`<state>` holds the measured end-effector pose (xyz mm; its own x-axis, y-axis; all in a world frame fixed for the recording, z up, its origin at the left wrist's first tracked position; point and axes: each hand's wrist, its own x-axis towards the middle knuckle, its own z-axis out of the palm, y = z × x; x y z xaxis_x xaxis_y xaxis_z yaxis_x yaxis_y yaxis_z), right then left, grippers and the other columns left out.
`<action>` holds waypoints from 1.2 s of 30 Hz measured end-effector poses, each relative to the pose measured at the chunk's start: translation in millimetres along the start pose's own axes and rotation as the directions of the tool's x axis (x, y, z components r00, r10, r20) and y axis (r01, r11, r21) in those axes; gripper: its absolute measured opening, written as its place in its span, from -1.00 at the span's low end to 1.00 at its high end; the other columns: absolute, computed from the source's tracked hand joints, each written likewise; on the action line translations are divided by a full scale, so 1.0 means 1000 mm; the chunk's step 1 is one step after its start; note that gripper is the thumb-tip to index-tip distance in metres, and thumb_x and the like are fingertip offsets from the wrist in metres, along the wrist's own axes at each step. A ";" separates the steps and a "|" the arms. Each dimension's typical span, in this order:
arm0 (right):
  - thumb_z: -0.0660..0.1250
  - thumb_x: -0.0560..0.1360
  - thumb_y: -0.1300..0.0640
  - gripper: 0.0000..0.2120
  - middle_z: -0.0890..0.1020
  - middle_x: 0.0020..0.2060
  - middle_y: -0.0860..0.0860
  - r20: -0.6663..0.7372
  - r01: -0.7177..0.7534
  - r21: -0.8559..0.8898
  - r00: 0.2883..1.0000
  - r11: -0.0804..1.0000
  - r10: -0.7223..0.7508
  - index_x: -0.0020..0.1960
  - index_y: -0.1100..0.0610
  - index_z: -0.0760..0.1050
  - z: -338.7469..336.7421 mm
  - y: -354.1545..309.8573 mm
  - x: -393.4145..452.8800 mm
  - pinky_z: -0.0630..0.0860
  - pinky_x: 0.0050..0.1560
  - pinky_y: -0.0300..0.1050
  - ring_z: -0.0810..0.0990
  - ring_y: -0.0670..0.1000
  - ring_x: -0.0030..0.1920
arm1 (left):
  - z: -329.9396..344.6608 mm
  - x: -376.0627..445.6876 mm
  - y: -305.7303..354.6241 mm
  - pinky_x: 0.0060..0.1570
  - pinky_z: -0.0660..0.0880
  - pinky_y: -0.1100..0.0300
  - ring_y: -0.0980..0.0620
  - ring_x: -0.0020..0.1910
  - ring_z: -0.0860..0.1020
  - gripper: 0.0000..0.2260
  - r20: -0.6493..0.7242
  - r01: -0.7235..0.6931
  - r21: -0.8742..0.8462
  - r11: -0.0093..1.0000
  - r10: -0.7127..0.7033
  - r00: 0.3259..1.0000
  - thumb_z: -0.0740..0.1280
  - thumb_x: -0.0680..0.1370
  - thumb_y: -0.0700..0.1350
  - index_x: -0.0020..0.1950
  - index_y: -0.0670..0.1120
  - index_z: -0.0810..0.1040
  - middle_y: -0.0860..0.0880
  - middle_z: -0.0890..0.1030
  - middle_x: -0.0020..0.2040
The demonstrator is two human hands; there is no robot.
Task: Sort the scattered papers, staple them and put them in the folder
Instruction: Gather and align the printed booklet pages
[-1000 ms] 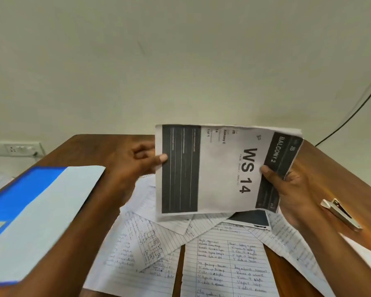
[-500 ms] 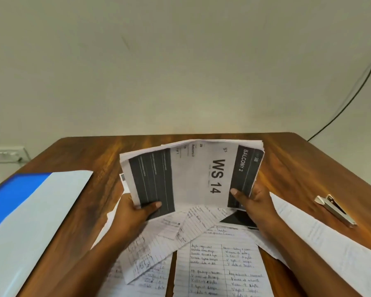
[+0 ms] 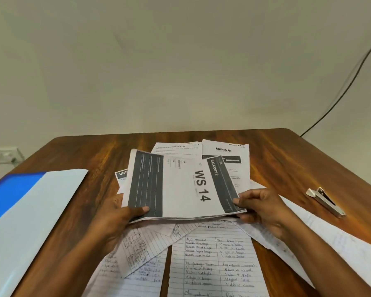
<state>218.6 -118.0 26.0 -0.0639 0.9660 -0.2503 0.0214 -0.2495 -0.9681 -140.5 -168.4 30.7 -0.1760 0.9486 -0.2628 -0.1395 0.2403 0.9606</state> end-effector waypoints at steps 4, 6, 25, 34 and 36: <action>0.50 0.40 0.46 -0.79 0.71 -0.05 0.38 -0.014 -0.075 0.095 0.997 0.993 0.077 0.02 0.48 0.61 -0.001 0.001 -0.002 0.71 -0.33 -0.07 0.73 0.17 -0.31 | 0.006 -0.007 -0.003 -0.14 0.74 -0.09 -0.24 -0.07 0.77 -0.69 -0.066 -0.017 0.095 0.995 0.023 0.998 0.47 0.52 -0.42 0.24 -0.23 0.58 -0.24 0.76 0.00; 0.51 0.39 0.48 -0.75 0.72 -0.03 0.36 0.027 -0.115 0.064 0.993 0.991 0.113 0.06 0.46 0.62 0.000 0.000 -0.005 0.71 -0.30 -0.08 0.74 0.19 -0.24 | 0.010 -0.011 -0.003 -0.13 0.71 -0.07 -0.17 -0.14 0.78 -0.69 -0.118 -0.055 0.216 0.975 0.082 0.990 0.51 0.51 -0.37 0.21 -0.16 0.59 -0.18 0.77 -0.03; 0.42 0.41 0.57 -0.78 0.72 -0.03 0.35 -0.016 -0.168 0.216 0.984 0.962 0.176 0.04 0.46 0.61 -0.010 -0.020 0.007 0.69 -0.36 -0.14 0.76 0.20 -0.20 | 0.169 0.002 -0.021 0.13 0.53 0.08 -0.02 0.21 0.58 -0.48 0.616 -0.681 0.725 -0.102 0.538 0.575 0.53 0.49 0.21 0.39 0.07 0.56 0.03 0.60 0.33; 0.50 0.41 0.48 -0.75 0.72 -0.06 0.34 -0.084 -0.158 0.153 0.981 0.976 0.172 0.08 0.45 0.62 -0.017 -0.014 0.006 0.68 -0.36 -0.16 0.73 0.14 -0.24 | 0.182 0.041 -0.047 -0.30 0.35 0.17 -0.03 -0.34 0.54 -0.93 0.696 -0.748 0.571 -0.338 0.683 0.222 0.54 0.48 -0.18 -0.18 -0.05 0.71 -0.02 0.64 -0.28; 0.53 0.46 0.33 -0.87 0.73 -0.18 0.28 -0.178 -0.110 -0.020 0.978 0.994 0.105 -0.01 0.34 0.68 -0.020 -0.015 0.001 0.67 -0.37 -0.15 0.69 0.08 -0.35 | 0.181 0.040 -0.046 -0.29 0.40 0.16 -0.03 -0.33 0.57 -0.94 0.703 -0.752 0.572 -0.327 0.667 0.245 0.57 0.48 -0.15 -0.16 -0.05 0.73 -0.02 0.67 -0.26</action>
<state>238.3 -111.9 39.9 0.1174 0.9310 -0.3456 0.0486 -0.3529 -0.9344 35.5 -104.6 -8.0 0.5493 0.5372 0.6401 0.7354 -0.6745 -0.0652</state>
